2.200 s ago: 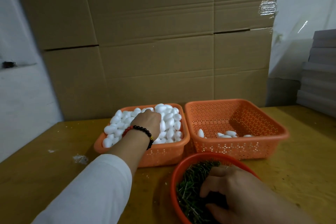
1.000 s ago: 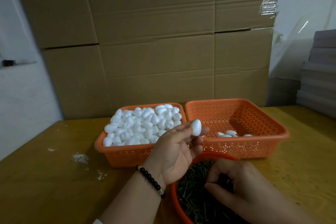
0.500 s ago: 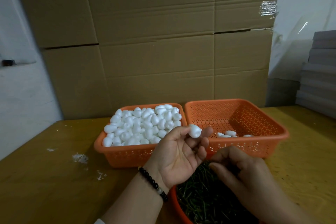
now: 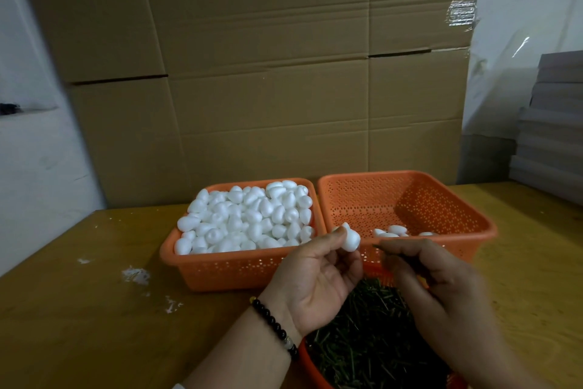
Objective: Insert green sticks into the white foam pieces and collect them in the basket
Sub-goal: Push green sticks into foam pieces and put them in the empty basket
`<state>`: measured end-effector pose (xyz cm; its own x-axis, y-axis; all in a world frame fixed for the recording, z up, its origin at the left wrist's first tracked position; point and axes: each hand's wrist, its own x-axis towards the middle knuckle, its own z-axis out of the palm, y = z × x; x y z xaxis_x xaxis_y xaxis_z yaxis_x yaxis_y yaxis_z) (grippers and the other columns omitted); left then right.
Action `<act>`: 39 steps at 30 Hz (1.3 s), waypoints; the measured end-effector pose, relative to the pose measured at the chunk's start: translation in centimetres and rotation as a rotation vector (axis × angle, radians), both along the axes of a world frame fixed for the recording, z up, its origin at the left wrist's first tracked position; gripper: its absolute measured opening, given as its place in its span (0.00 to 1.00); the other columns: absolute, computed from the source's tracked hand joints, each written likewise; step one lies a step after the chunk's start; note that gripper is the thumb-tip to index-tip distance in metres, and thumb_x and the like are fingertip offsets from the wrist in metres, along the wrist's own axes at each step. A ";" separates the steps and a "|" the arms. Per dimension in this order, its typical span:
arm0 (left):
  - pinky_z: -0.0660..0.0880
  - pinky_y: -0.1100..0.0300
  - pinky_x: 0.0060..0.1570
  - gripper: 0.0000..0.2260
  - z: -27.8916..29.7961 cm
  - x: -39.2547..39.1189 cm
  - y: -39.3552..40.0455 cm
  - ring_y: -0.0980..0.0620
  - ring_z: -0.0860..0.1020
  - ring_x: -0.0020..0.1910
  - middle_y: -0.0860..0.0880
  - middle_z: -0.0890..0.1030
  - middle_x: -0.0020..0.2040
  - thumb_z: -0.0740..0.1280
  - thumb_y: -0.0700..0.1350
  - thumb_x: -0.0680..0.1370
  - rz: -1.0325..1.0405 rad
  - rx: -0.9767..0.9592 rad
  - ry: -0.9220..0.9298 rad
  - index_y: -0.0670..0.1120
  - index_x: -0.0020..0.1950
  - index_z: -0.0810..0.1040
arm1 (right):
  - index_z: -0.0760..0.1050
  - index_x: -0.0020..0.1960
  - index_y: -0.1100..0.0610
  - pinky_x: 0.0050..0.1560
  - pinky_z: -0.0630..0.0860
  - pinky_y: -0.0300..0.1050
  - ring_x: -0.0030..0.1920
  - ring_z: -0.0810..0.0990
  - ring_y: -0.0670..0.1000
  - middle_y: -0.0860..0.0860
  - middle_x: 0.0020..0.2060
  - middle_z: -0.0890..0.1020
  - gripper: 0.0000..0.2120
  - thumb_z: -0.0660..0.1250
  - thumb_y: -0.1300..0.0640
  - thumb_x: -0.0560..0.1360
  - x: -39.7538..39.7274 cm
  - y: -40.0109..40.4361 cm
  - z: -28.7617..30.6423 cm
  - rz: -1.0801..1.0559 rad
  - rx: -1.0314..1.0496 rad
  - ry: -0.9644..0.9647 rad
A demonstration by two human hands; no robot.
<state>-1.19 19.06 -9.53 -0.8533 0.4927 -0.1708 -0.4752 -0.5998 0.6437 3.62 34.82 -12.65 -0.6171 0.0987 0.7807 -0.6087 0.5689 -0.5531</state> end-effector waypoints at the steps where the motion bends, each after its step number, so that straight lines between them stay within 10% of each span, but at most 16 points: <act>1: 0.77 0.61 0.34 0.10 -0.1 0.0 0.0 0.52 0.78 0.36 0.45 0.80 0.39 0.71 0.37 0.68 0.006 -0.008 0.008 0.41 0.48 0.79 | 0.81 0.53 0.48 0.49 0.75 0.31 0.48 0.82 0.39 0.38 0.47 0.83 0.16 0.71 0.67 0.72 -0.1 0.0 0.0 -0.007 -0.025 -0.019; 29: 0.77 0.63 0.30 0.16 -0.8 0.8 0.6 0.54 0.78 0.33 0.47 0.80 0.38 0.74 0.42 0.67 -0.013 -0.102 0.087 0.41 0.53 0.78 | 0.81 0.41 0.55 0.43 0.76 0.35 0.41 0.80 0.40 0.45 0.39 0.82 0.04 0.69 0.56 0.68 0.1 -0.2 0.4 -0.109 0.092 0.044; 39: 0.79 0.61 0.32 0.13 -0.7 1.0 0.7 0.54 0.79 0.33 0.46 0.81 0.37 0.74 0.43 0.67 -0.026 -0.113 0.114 0.41 0.47 0.77 | 0.83 0.42 0.56 0.49 0.75 0.36 0.48 0.81 0.43 0.47 0.43 0.84 0.09 0.77 0.66 0.65 0.3 -0.4 0.4 -0.170 0.132 -0.011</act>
